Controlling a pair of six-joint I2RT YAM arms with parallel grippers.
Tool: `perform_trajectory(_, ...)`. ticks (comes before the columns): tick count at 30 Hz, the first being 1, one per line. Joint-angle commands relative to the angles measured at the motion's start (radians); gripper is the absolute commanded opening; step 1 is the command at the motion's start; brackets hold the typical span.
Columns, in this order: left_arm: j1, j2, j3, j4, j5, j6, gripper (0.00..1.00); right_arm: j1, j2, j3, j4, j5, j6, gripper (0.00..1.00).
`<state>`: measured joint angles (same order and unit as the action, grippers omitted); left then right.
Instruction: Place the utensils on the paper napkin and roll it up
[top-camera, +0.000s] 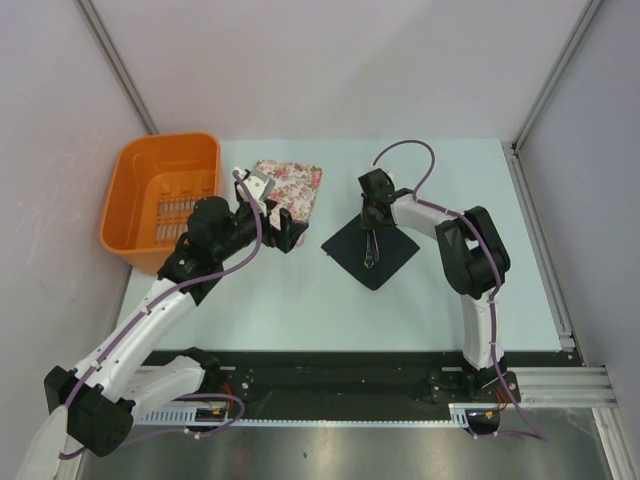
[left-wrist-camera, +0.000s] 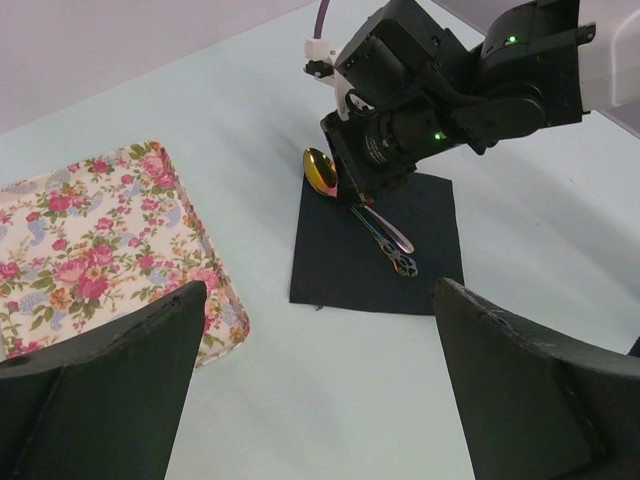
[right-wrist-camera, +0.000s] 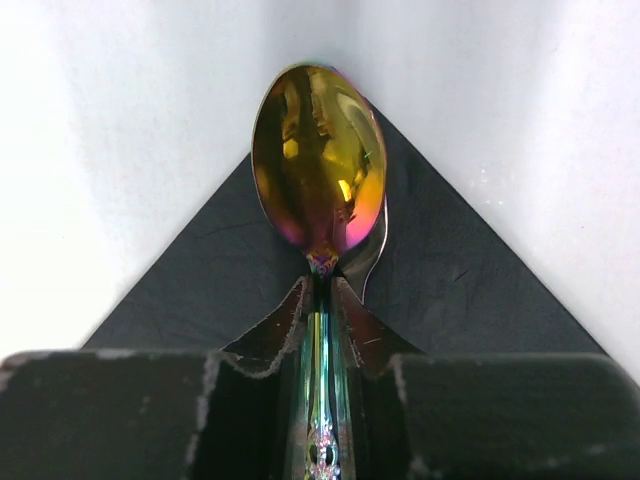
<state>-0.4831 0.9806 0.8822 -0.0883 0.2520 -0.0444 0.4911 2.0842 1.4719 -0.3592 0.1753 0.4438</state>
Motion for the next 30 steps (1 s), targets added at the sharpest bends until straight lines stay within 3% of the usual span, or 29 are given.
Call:
perform_trajectory(1,0.003,-0.008,-0.008,0.042,0.032,0.001,1.00,0.007,0.005,0.019,0.026,0.013,0.015,0.17)
perform_trajectory(7,0.003,-0.010,-0.014,0.039,0.038,-0.002,1.00,0.004,0.005,0.028,0.016,-0.002,0.019,0.27)
perform_trajectory(11,0.003,0.004,0.001,-0.036,0.049,0.041,0.99,0.004,-0.044,0.053,-0.015,-0.048,0.007,0.39)
perform_trajectory(14,0.003,0.030,0.017,-0.137,0.064,0.161,1.00,-0.003,-0.123,0.057,-0.037,-0.092,-0.020,0.43)
perform_trajectory(16,0.000,0.044,0.011,-0.171,0.160,0.294,1.00,-0.014,-0.165,0.041,-0.050,-0.120,-0.043,0.45)
perform_trajectory(19,-0.075,0.064,-0.040,-0.173,0.158,0.456,1.00,-0.063,-0.240,0.010,-0.060,-0.206,-0.071,0.46)
perform_trajectory(22,-0.236,0.101,-0.113,-0.091,0.063,0.645,1.00,-0.135,-0.292,-0.044,-0.063,-0.318,-0.096,0.46)
perform_trajectory(23,-0.308,0.125,-0.123,-0.044,0.044,0.685,0.96,-0.164,-0.302,-0.068,-0.067,-0.354,-0.100,0.46)
perform_trajectory(26,-0.389,0.258,-0.117,0.045,0.013,0.794,0.86,-0.213,-0.323,-0.108,-0.083,-0.420,-0.108,0.46)
perform_trajectory(30,-0.434,0.458,-0.059,0.137,-0.013,0.891,0.75,-0.295,-0.346,-0.176,-0.087,-0.485,-0.103,0.46)
